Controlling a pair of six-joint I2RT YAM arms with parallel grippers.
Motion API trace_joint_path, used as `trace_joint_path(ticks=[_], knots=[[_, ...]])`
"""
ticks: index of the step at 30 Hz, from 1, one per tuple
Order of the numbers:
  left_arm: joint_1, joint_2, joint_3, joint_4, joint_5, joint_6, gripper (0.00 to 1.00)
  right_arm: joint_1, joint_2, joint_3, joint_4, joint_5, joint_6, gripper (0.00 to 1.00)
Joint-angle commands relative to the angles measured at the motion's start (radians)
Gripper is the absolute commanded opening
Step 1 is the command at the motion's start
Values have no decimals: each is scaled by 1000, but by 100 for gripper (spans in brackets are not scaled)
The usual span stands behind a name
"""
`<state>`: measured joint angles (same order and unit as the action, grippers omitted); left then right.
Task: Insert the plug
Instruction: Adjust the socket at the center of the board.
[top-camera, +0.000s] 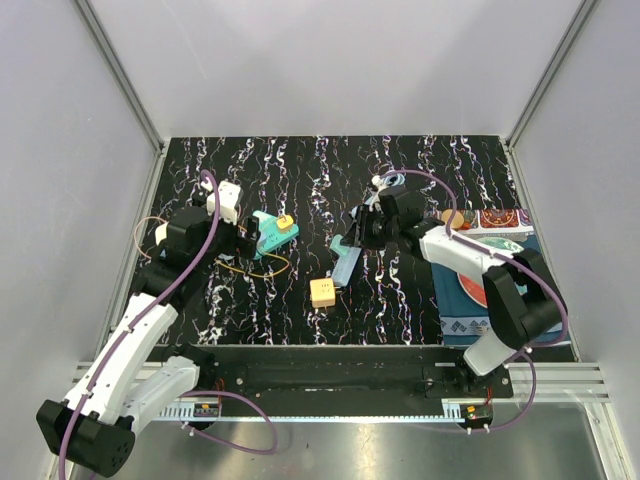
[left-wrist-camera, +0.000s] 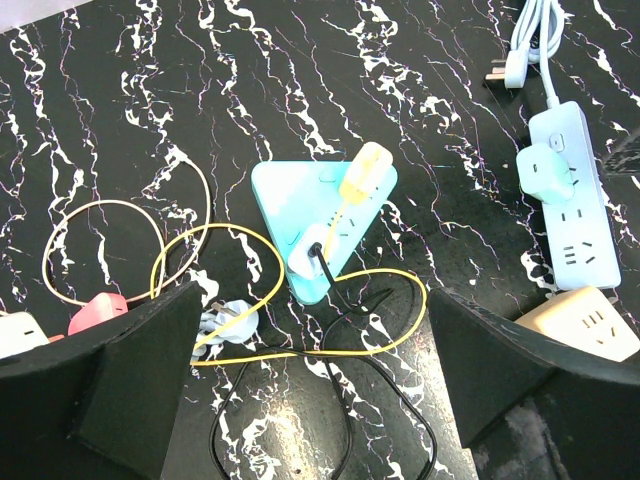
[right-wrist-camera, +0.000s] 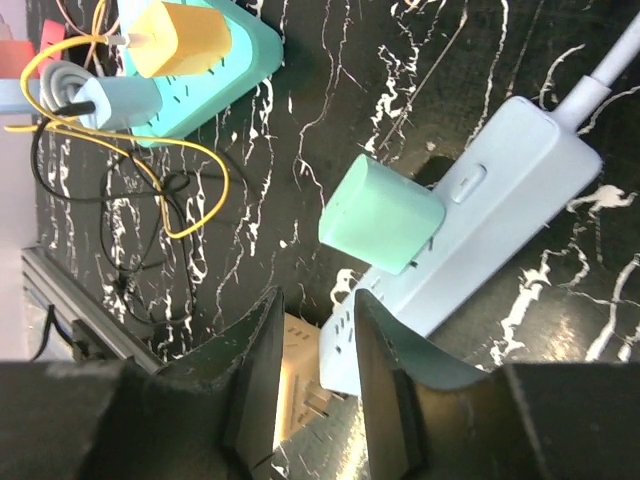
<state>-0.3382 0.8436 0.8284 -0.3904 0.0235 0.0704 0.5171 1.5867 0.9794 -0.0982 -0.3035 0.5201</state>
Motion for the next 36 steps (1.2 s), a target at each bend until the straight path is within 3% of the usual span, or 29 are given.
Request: trace_joint_path(ticks=[1,12,20,36], knots=[[5,-21,15,54,3,0,99,1,59,-11,159,-69,103,39],[5,-23,15,53,9,-1,99,-75,91,-281,324,-115,288,36],[5,-20,14,53,7,0,99,-86,90,-308,393,-161,302,38],[5,-15,14,54,12,-1,99,-66,-192,-134,23,-103,5,66]])
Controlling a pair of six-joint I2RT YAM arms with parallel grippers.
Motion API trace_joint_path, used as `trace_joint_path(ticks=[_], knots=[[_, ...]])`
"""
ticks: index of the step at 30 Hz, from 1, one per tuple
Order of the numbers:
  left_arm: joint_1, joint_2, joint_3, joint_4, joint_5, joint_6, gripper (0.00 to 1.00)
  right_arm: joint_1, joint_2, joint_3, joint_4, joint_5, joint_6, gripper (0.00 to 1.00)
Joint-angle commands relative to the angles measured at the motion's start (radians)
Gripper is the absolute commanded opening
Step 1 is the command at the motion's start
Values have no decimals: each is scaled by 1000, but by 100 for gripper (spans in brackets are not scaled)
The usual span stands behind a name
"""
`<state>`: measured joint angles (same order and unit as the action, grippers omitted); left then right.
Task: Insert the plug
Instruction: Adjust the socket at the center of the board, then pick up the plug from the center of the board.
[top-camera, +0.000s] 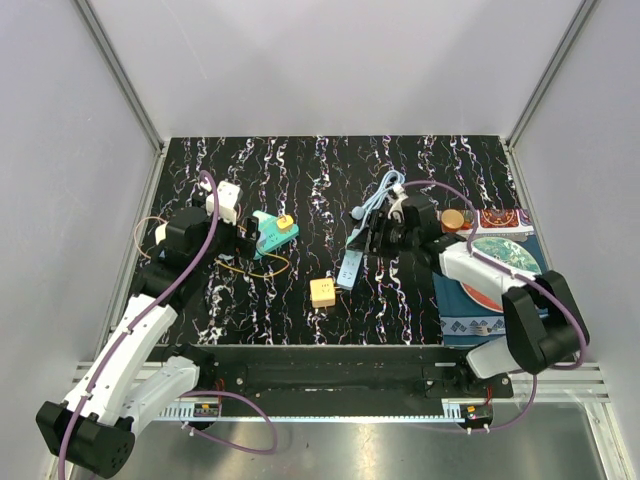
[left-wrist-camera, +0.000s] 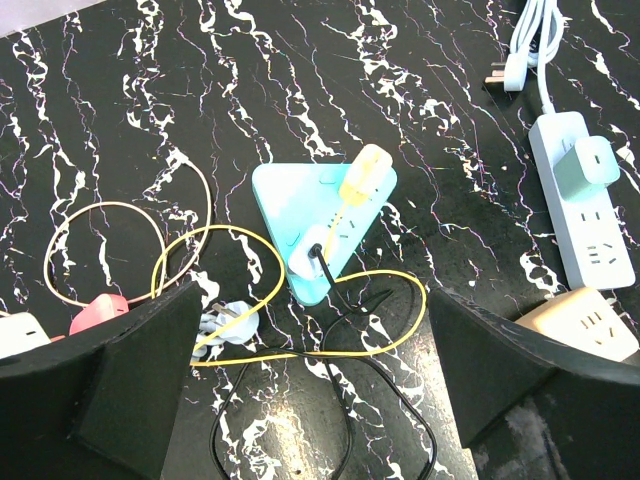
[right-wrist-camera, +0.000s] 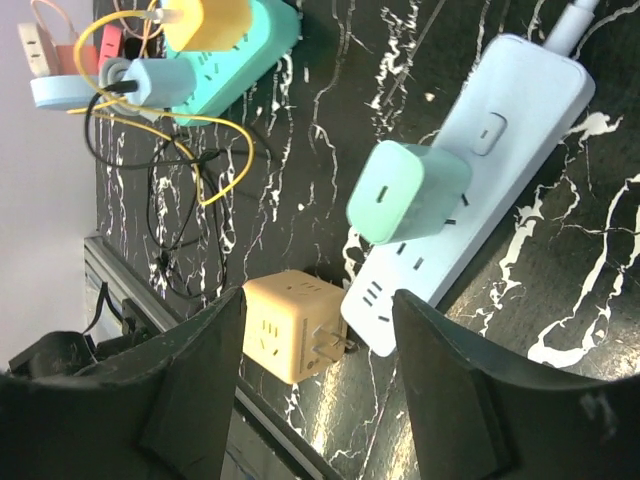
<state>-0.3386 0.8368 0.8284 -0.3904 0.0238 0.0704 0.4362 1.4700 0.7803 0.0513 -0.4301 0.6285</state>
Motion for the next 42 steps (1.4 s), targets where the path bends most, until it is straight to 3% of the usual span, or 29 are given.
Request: trace_joint_path(ticks=[1,6,13,16,32,42], knots=[[6,-8,15,56,10,-1,99,25,-86,74,-146,33,-111,68],[6,-15,15,54,-2,-3,99,212,-79,190,-342,215,-199,80],[6,-36,14,50,-85,-12,99,446,44,364,-586,566,-213,85],[7,-51,12,51,-108,-14,99,512,108,419,-631,634,-179,87],[7,-94,9,58,-124,-9,99,582,311,531,-650,623,-72,86],[6,-102,8,59,-114,-3,99,585,351,537,-648,631,-39,74]])
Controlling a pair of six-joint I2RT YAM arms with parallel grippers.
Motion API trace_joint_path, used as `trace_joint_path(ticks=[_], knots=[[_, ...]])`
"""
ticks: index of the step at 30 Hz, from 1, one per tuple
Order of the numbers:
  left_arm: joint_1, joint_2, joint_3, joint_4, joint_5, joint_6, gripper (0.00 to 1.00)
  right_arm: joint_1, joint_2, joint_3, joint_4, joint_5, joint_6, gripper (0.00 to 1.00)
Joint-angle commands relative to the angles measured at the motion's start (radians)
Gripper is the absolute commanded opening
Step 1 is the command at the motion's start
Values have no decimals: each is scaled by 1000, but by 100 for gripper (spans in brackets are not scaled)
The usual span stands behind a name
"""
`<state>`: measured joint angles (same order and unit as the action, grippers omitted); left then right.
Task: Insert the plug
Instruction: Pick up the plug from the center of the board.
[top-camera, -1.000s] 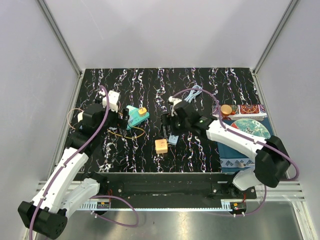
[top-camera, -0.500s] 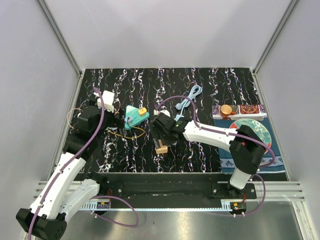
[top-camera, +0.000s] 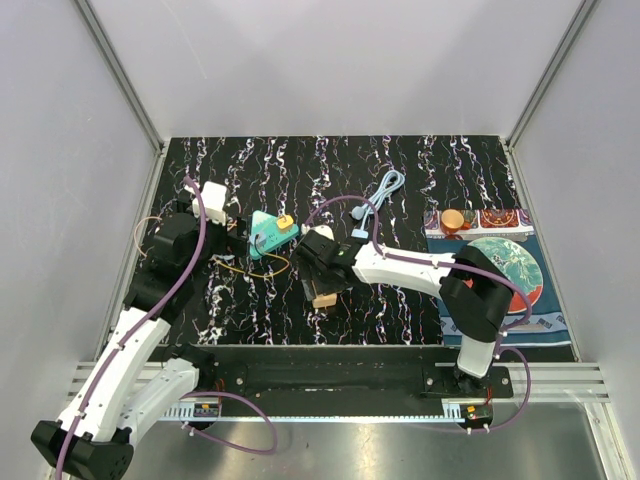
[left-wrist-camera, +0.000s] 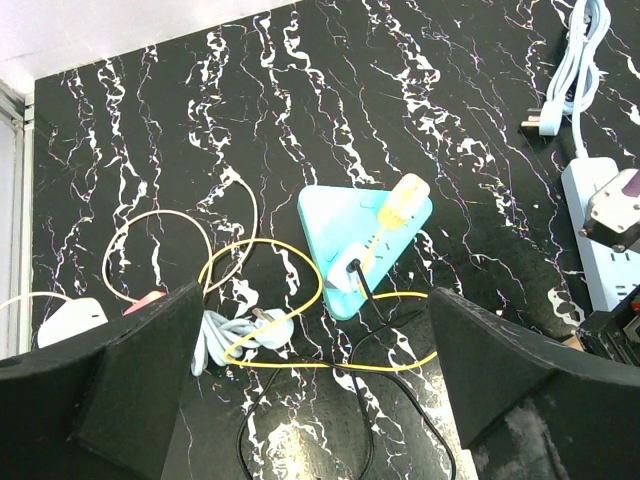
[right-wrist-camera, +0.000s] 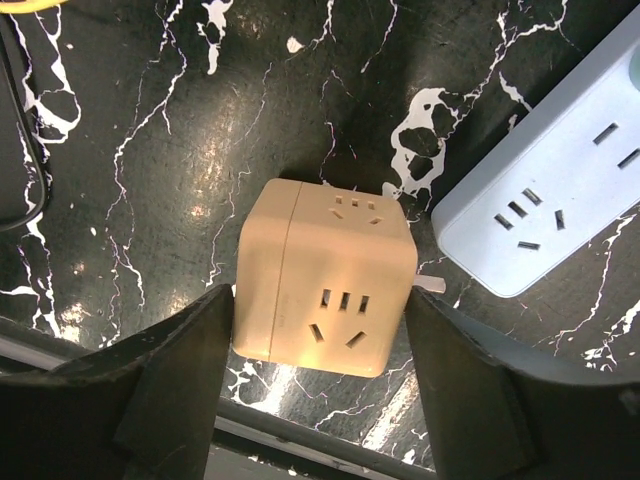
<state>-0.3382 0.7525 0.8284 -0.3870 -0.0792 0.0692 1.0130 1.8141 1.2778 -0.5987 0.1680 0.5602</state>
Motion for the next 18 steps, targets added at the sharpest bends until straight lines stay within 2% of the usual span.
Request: trace_joint_path(ticks=[1,4,7,8,9,12,17,18], knots=[[7,-19,6,57,-8,-2,99,10,8,38,2,33,30,72],[7,-21,3,63,9,3,99,10,4,37,2,33,32,62],[7,-24,-5,76,27,7,99,10,-12,28,4,34,36,47],[7,-27,-9,79,32,9,99,12,-33,22,8,34,37,41],[5,-31,-14,91,44,17,99,10,-47,17,19,36,38,30],[7,-53,-31,121,74,33,99,9,-111,-9,39,41,46,14],[5,-99,-93,209,176,70,99,7,-287,-89,111,45,60,7],[5,-117,-106,247,232,83,99,6,-317,-104,152,41,60,6]])
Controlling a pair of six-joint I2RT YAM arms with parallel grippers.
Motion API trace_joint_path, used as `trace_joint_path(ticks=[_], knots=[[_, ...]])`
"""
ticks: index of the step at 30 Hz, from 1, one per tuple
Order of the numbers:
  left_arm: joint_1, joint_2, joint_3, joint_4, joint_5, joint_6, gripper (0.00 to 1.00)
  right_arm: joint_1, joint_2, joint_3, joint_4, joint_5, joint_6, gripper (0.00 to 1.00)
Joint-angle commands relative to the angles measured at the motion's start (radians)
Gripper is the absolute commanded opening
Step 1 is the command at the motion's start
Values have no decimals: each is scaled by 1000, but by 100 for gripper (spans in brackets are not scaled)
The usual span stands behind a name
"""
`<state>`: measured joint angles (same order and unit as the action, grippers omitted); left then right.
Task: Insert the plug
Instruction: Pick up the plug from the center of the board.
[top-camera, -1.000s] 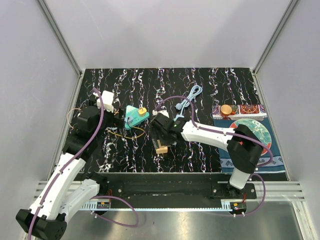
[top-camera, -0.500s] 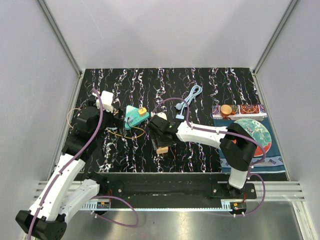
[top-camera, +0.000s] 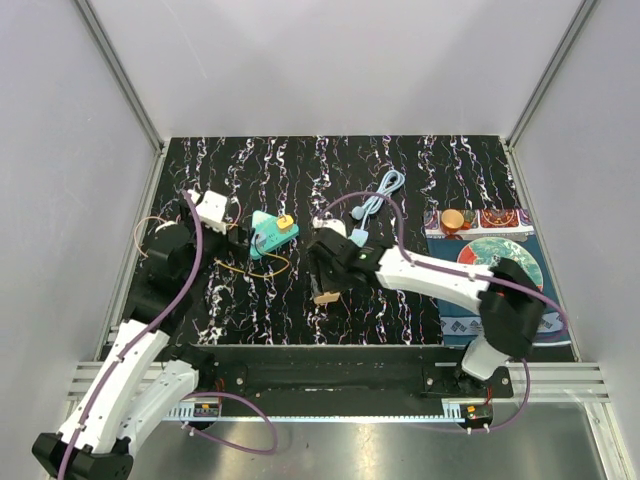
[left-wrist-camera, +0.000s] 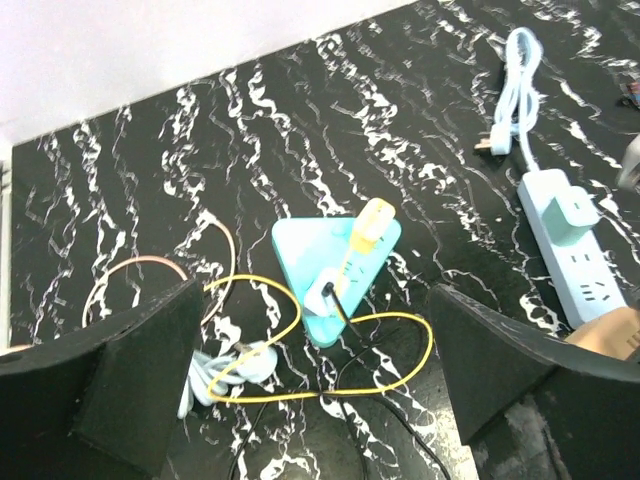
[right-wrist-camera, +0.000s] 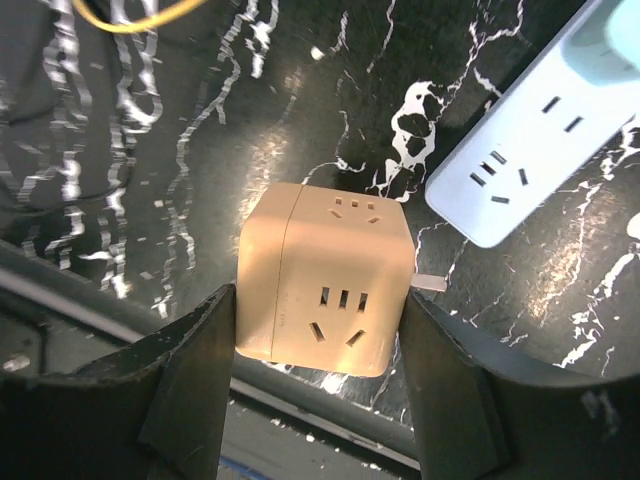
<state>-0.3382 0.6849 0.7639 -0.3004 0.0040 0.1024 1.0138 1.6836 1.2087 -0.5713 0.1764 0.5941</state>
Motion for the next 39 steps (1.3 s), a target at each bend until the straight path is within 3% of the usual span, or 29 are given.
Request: trace_joint_path(ticks=[1,5,9,15,21,26,33,36,39], knots=[[5,-57,-54,182,181,59,99,2,-218,-70,145,29,33,5],[5,-90,-135,293,365,101,99,-29,-425,-176,280,-6,65,5],[-7,-102,-182,395,591,123,99,-116,-574,-277,419,-139,114,5],[-86,-67,-187,434,769,120,99,-185,-732,-422,672,-308,205,4],[-223,-42,-152,400,748,171,99,-205,-785,-534,951,-435,320,3],[-249,-13,-123,402,761,184,99,-205,-746,-574,1166,-525,401,3],[-283,11,-109,484,751,123,99,-205,-670,-598,1309,-611,475,3],[-288,25,-107,514,735,108,96,-204,-648,-598,1338,-627,484,3],[-291,47,-120,563,741,85,84,-205,-642,-603,1357,-621,493,3]])
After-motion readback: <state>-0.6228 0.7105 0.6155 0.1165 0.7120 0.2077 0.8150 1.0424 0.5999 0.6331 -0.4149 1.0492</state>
